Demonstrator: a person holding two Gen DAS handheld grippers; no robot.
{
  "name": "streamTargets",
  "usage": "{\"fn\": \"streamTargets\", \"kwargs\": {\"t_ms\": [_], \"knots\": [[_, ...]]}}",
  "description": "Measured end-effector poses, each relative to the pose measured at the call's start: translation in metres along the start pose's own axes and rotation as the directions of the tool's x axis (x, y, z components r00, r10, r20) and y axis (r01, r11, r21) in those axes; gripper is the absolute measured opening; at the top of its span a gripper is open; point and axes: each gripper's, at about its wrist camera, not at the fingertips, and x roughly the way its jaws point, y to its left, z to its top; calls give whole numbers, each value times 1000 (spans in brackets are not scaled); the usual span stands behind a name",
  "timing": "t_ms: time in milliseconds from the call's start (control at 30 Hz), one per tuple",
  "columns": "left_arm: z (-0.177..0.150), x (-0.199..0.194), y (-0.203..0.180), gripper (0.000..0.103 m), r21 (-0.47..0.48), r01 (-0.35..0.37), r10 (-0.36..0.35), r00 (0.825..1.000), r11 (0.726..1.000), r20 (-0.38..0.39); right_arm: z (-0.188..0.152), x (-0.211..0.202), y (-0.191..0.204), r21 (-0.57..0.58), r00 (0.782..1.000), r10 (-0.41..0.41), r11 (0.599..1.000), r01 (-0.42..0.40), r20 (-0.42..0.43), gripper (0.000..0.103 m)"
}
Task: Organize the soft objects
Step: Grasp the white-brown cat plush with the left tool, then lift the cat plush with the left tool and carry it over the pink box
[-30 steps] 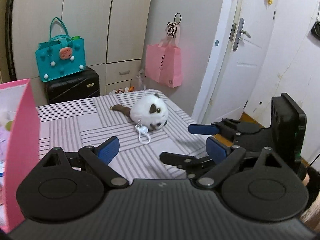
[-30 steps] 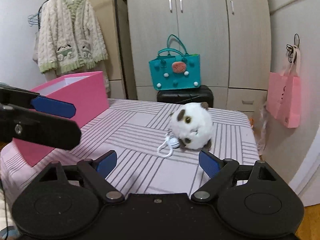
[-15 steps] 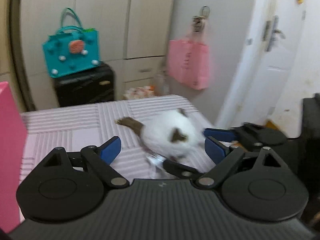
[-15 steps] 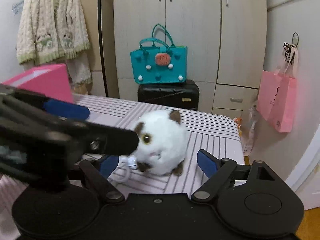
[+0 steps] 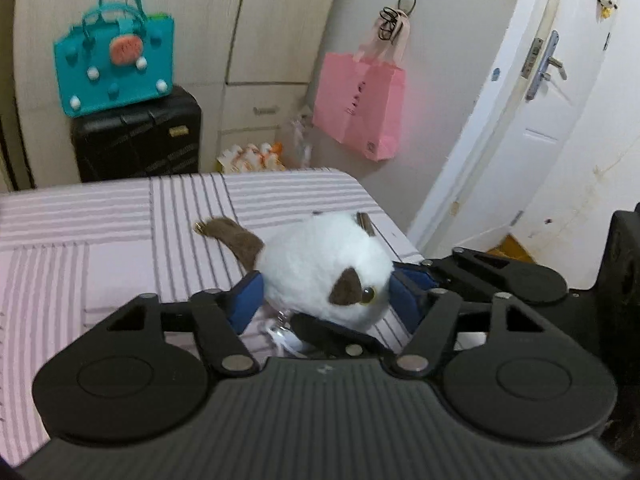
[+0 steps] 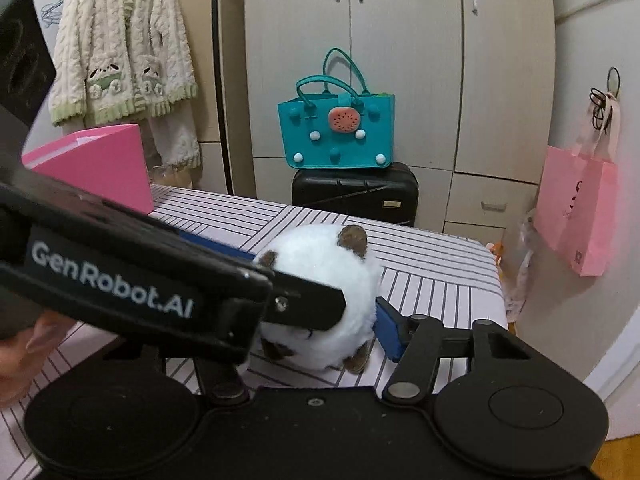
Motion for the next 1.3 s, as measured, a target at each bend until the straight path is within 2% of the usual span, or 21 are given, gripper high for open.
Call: {"fn": "streamTargets", "kwargs": {"t_ms": [300,467,633,933,1167,1300], "knots": [[-21,-20,3,63,-36,32,-31,999,999,31,-9,-16,19,-6,1000,-2,1000,2,2,64],[-33,-38,1,60,-75,18,-16,999,997,29,-13,-30,34,9,1000,7,1000,-7,-8,64],[-43,-59,-6,58,-70,6,-4,1000,998,26,-18,-48,46,77,1000,12,997,-11,-15,64],[-59,-97,-11,58,-59,11,-9,1000,998,28,-30,-79,76,158,1000,3,987,-6,22,64],[-72,-117,-13,58,-49,25,-24,999,998,27,-35,-95,95,150,1000,-9,989,6,19,64],[-78,-130,-12,58,-45,21,-20,1000,999,20,-35,-101,105,147,1000,11,989,-12,8,64]]}}
